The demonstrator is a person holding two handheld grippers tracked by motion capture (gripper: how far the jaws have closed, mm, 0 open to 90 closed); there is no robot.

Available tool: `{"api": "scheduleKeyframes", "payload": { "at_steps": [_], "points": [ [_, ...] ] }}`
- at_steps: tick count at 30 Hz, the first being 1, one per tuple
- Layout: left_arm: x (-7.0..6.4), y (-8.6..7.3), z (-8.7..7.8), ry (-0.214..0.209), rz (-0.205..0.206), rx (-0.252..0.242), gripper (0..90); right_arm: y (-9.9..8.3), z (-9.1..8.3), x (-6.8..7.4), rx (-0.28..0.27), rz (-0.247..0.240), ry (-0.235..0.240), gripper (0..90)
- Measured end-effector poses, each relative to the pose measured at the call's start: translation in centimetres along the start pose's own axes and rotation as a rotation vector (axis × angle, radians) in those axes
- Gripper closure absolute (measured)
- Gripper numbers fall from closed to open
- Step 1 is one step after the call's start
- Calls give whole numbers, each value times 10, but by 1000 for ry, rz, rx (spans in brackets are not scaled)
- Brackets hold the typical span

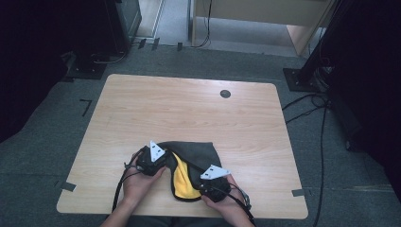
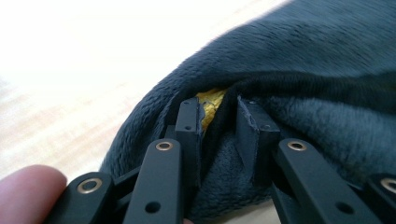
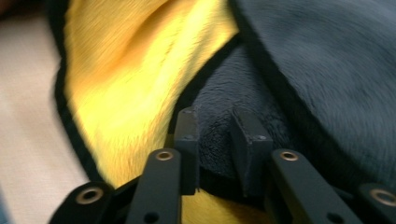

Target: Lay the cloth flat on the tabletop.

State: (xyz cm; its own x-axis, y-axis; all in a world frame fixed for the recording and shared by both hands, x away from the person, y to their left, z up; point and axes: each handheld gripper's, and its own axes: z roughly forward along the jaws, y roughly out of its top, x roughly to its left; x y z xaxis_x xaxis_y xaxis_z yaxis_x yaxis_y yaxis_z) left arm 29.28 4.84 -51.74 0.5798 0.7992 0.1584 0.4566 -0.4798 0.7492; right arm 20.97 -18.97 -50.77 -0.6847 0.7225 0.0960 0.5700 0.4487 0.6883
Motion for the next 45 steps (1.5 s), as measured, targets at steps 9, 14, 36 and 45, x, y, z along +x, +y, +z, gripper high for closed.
{"api": "scheduleKeyframes", "payload": {
  "at_steps": [9, 14, 36, 45],
  "points": [
    [9, 0, 2, 34, -8, -4, 662, 13, 11, -10, -38, -2, -127, 595],
    [13, 0, 2, 33, -35, 5, 670, 11, 5, -18, -26, -13, -183, 764],
    [26, -3, 1, -38, -141, 11, 576, 1, -44, -52, -189, 150, -64, 649],
    [30, -6, -3, -50, -176, -37, 499, 10, 10, -16, -19, -37, -129, 582]
  ]
}}
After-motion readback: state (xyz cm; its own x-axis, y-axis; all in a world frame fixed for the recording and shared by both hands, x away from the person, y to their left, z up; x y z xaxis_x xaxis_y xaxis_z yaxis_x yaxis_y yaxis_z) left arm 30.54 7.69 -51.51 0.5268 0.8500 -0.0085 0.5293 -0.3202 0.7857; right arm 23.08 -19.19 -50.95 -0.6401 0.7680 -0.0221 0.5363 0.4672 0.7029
